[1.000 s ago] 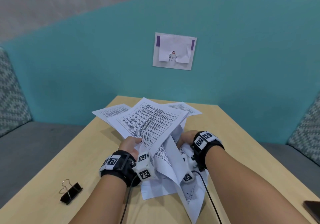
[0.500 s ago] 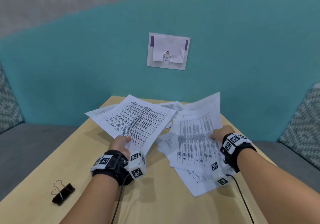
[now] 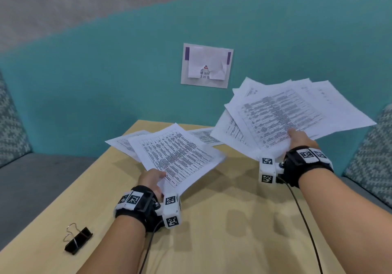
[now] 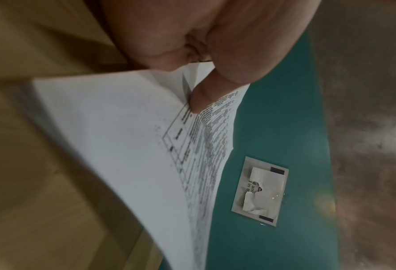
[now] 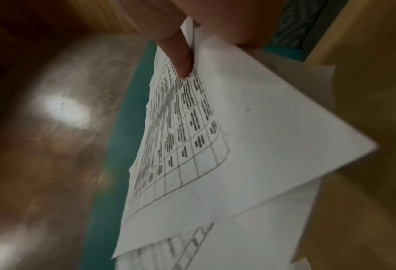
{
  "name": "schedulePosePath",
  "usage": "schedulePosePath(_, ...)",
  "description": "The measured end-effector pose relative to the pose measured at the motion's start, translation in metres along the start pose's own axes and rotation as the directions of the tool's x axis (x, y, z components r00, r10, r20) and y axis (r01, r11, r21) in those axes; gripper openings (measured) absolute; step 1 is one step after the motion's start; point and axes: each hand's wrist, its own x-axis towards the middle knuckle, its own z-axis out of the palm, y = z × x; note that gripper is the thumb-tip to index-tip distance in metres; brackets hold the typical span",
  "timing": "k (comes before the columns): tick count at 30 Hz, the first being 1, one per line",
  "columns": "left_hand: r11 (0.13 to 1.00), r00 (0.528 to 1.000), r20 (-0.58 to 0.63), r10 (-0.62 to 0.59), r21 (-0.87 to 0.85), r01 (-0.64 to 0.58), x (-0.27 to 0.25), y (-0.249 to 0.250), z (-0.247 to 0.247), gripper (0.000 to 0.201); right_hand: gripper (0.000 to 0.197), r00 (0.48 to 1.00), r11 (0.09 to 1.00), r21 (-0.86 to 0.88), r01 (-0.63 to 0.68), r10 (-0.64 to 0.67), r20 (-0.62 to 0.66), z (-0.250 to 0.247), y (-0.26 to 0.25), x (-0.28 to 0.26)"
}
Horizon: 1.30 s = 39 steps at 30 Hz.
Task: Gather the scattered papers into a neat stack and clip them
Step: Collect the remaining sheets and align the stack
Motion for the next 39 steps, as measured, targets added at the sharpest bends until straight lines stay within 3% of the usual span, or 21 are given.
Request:
schedulePosePath(3, 0.998, 0.998, 0.027, 0.064, 0.027, -0.065, -0.003, -0.001, 0.003, 0.056, 0.107, 0.992, 0.996, 0.091, 0.015, -0.026, 0.124, 0.016, 0.016, 0.056)
schedulePosePath(4, 0.992, 0.994, 0.027, 0.108, 0.068, -0.11, -0.002, -0.002, 0.004, 0.063, 0.104, 0.982, 0.997, 0.069, -0.027, 0.013, 0.191, 0.029, 0.029, 0.093)
schedulePosePath(5, 0.985, 0.989, 0.061, 0.132, 0.105, -0.138, -0.001, -0.003, 0.006, 0.065, 0.093, 0.967, 0.999, -0.003, -0.038, 0.038, 0.251, 0.038, 0.033, 0.095)
schedulePosePath(6, 0.981, 0.986, 0.075, 0.146, 0.116, -0.154, 0.001, -0.004, 0.008, 0.066, 0.083, 0.947, 0.996, -0.087, -0.035, 0.061, 0.317, 0.045, 0.035, 0.083)
schedulePosePath(8, 0.98, 0.984, 0.095, 0.151, 0.115, -0.162, 0.033, -0.012, 0.003, 0.066, 0.084, 0.919, 0.963, -0.266, 0.043, 0.067, 0.388, 0.058, 0.044, 0.058)
schedulePosePath(10, 0.979, 0.981, 0.091, 0.17, 0.095, -0.178, 0.021, -0.01, 0.005, 0.044, 0.096, 0.896, 0.915, -0.393, 0.089, 0.098, 0.432, 0.063, 0.056, 0.028)
schedulePosePath(11, 0.983, 0.979, 0.113, 0.169, 0.056, -0.176, 0.003, -0.006, 0.009, 0.024, 0.091, 0.885, 0.895, -0.431, 0.118, 0.102, 0.455, 0.065, 0.062, 0.021)
schedulePosePath(12, 0.982, 0.974, 0.13, 0.183, 0.009, -0.186, -0.007, -0.003, 0.011, 0.023, 0.073, 0.879, 0.861, -0.481, 0.167, 0.091, 0.468, 0.063, 0.065, 0.004)
schedulePosePath(14, 0.982, 0.968, 0.166, 0.186, -0.068, -0.177, -0.011, -0.003, 0.012, 0.049, 0.05, 0.892, 0.785, -0.575, 0.23, 0.066, 0.448, 0.061, 0.073, -0.009)
schedulePosePath(16, 0.986, 0.965, 0.205, 0.165, -0.07, -0.153, -0.023, 0.001, 0.011, 0.057, 0.041, 0.894, 0.746, -0.636, 0.196, 0.131, 0.429, 0.057, 0.079, -0.019)
schedulePosePath(18, 0.985, 0.964, 0.234, 0.128, 0.084, -0.152, -0.029, 0.003, 0.01, 0.048, 0.03, 0.89, 0.704, -0.687, 0.178, 0.182, 0.418, 0.057, 0.086, -0.017)
schedulePosePath(21, 0.9, 0.97, 0.196, 0.145, 0.381, -0.212, -0.014, 0.0, 0.006, 0.051, 0.052, 0.848, 0.645, -0.736, 0.206, 0.258, 0.463, 0.061, 0.094, -0.015)
schedulePosePath(23, 0.876, 0.965, 0.209, 0.16, 0.421, -0.237, -0.008, -0.002, 0.005, 0.047, 0.05, 0.813, 0.649, -0.729, 0.216, 0.293, 0.503, 0.062, 0.097, -0.016)
schedulePosePath(25, 0.878, 0.957, 0.222, 0.189, 0.398, -0.266, -0.003, -0.003, 0.001, 0.046, 0.031, 0.797, 0.664, -0.727, 0.173, 0.34, 0.5, 0.062, 0.099, -0.016)
schedulePosePath(28, 0.885, 0.924, 0.287, 0.253, 0.317, -0.341, 0.001, -0.001, -0.001, 0.057, 0.042, 0.748, 0.801, -0.598, 0.028, 0.381, 0.544, 0.053, 0.102, -0.004)
schedulePosePath(30, 0.897, 0.915, 0.27, 0.301, 0.247, -0.368, -0.003, 0.001, 0.002, 0.057, 0.046, 0.695, 0.87, -0.474, -0.139, 0.426, 0.58, 0.045, 0.103, 0.003)
schedulePosePath(32, 0.912, 0.913, 0.25, 0.321, 0.177, -0.369, -0.011, 0.001, 0.007, 0.057, 0.047, 0.647, 0.907, -0.368, -0.206, 0.408, 0.643, 0.036, 0.097, -0.004)
schedulePosePath(34, 0.899, 0.896, 0.252, 0.366, 0.152, -0.41, -0.022, 0.007, 0.014, 0.055, 0.044, 0.655, 0.951, -0.263, -0.164, 0.304, 0.692, 0.034, 0.091, -0.006)
schedulePosePath(35, 0.882, 0.88, 0.246, 0.407, 0.144, -0.449, -0.029, 0.012, 0.018, 0.053, 0.04, 0.689, 0.972, -0.208, -0.114, 0.228, 0.688, 0.035, 0.089, -0.004)
schedulePosePath(39, 0.764, 0.765, 0.205, 0.611, 0.102, -0.637, -0.048, 0.036, 0.042, 0.047, 0.026, 0.763, 0.991, 0.078, 0.108, -0.133, 0.632, 0.041, 0.075, -0.009)
